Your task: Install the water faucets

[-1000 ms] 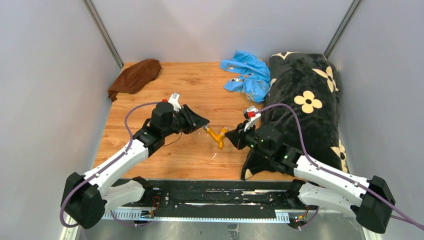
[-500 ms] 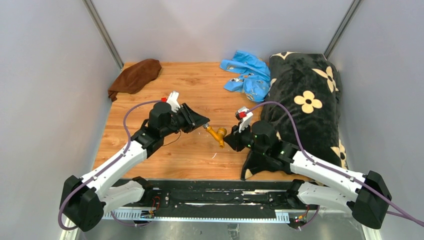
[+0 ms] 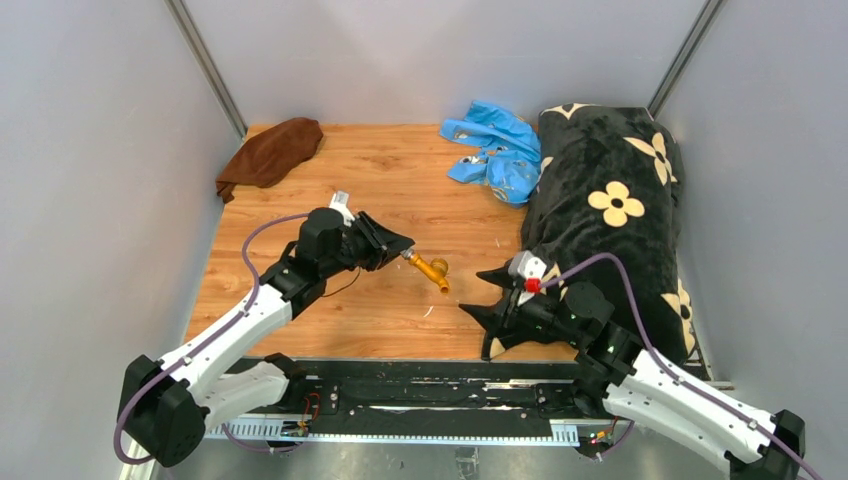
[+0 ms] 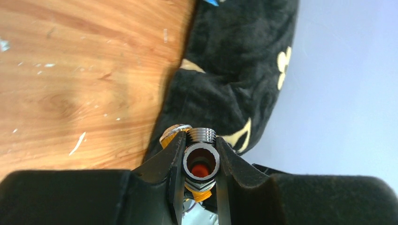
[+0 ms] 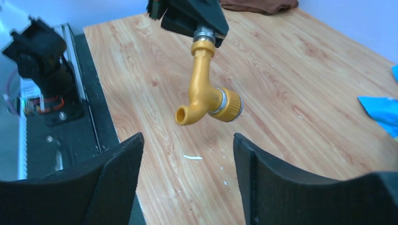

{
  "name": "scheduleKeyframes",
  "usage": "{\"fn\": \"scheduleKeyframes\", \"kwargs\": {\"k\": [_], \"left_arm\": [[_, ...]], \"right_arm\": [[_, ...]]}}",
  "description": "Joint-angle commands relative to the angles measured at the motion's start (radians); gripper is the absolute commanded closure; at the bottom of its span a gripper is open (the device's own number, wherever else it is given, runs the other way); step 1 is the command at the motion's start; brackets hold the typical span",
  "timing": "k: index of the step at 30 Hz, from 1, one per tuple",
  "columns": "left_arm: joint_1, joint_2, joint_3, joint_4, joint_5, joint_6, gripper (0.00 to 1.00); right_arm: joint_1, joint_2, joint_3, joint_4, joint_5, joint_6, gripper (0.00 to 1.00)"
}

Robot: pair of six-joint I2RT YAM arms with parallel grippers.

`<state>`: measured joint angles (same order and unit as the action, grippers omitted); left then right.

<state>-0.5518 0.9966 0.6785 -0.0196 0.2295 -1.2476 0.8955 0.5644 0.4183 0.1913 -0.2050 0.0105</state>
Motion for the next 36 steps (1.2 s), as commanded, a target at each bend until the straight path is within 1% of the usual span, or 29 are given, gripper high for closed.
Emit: {"fn": "scheduleKeyframes", "kwargs": {"k": [1,3,5,11,16,20,23,28,33,36], "left_arm": [[-0.006,0.028,0.129,-0.245,-0.098,-0.097,1.00],[-0.006,0.045,0.174,-0.363,-0.123,-0.104,1.00],[-0.007,0.058,0.213,-0.442,-0.139,-0.124,1.00],[-0.007,0.087,0.252,-0.531,-0.142,-0.154,1.00],[-0.007,0.135,0.310,-0.557,-0.079,-0.128,1.00],[-0.010,0.176,0.342,-0.568,-0.040,-0.150,1.00],[-0.021,0.187,0.358,-0.593,-0.049,-0.167,1.00],[-0.028,0.198,0.373,-0.602,-0.043,-0.153,1.00],[-0.031,0.192,0.370,-0.602,-0.042,-0.161,1.00],[-0.031,0.188,0.369,-0.602,-0.043,-0.165,1.00]], "right_arm": [[0.001,-0.039,-0.108,0.206,-0.046,-0.099,0.29],[0.010,-0.034,-0.116,0.209,-0.026,-0.103,0.28],[0.025,-0.020,-0.128,0.232,-0.016,-0.122,0.27],[0.072,0.070,-0.159,0.346,0.025,-0.171,0.25],[0.078,0.149,-0.175,0.484,0.032,-0.143,0.24],[0.082,0.218,-0.175,0.575,0.054,-0.110,0.24],[0.083,0.270,-0.168,0.632,0.044,-0.106,0.24],[0.094,0.387,-0.141,0.709,0.016,-0.093,0.25],[0.113,0.470,-0.131,0.796,0.048,-0.075,0.26],[0.121,0.514,-0.122,0.835,0.064,-0.055,0.28]]}}
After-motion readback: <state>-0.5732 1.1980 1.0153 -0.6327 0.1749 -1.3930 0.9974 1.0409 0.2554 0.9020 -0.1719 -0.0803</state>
